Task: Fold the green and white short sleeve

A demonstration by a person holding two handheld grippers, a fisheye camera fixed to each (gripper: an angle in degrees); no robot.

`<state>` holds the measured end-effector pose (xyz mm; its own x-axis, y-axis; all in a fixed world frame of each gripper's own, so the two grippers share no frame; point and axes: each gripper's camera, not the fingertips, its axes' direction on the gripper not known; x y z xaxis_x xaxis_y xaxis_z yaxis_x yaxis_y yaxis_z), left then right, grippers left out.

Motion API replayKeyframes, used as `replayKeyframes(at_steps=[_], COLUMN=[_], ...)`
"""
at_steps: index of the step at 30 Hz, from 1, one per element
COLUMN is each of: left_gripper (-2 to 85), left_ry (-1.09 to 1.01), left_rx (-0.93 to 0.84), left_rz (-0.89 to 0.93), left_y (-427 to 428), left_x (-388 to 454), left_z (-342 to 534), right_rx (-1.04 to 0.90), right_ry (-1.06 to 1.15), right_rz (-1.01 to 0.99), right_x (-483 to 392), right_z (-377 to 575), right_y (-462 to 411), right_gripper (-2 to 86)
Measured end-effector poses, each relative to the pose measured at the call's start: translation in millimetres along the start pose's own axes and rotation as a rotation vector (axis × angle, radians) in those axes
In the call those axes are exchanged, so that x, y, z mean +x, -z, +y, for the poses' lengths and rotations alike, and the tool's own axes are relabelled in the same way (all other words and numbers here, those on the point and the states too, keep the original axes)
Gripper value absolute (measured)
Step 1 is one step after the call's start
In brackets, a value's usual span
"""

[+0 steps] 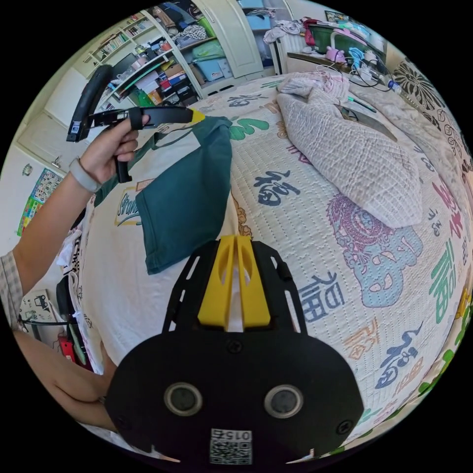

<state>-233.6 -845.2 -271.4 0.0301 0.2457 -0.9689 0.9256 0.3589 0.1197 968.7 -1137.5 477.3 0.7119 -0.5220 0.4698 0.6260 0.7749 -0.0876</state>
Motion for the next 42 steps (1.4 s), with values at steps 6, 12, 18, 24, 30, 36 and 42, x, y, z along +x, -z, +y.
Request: replayKeyframes(at_steps=[6, 12, 18, 24, 30, 36, 42], left_gripper=[2.0, -0.5, 3.1, 9.4, 6.9, 4.8, 7.5], left_ry=[-0.16, 0.472, 0.402, 0.037, 0.056, 0.112, 0.363], left_rx=[-0.146, -0.033, -0.023, -0.167, -0.16, -0.072, 0.152], left_rz=[-0.239, 0.251, 0.404, 0.357, 0.089, 0.073, 0.234], left_y=[-30, 8, 57, 136, 191, 227, 332], left_x=[47, -72, -94, -23, -18, -31, -87], left_z=[-46, -47, -23, 40, 128, 146, 185], right_rx=[-0.014, -0.019, 0.026, 0.101, -0.14, -0.106, -0.062], right_ry=[0.008, 0.069, 0.054, 0.165, 0.354, 0.298, 0.259], right_rz=[0.032, 0.047, 0.024, -0.094, -0.104, -0.066, -0.044], right_x=[-22, -41, -58, -107, -179, -205, -246], right_z=[-17, -30, -44, -59, -64, -80, -105], right_y=[-27, -54, -71, -72, -151, -173, -170], right_gripper=[-0.9, -1.0, 0.0, 3.8, 4.3, 2.3, 2.2])
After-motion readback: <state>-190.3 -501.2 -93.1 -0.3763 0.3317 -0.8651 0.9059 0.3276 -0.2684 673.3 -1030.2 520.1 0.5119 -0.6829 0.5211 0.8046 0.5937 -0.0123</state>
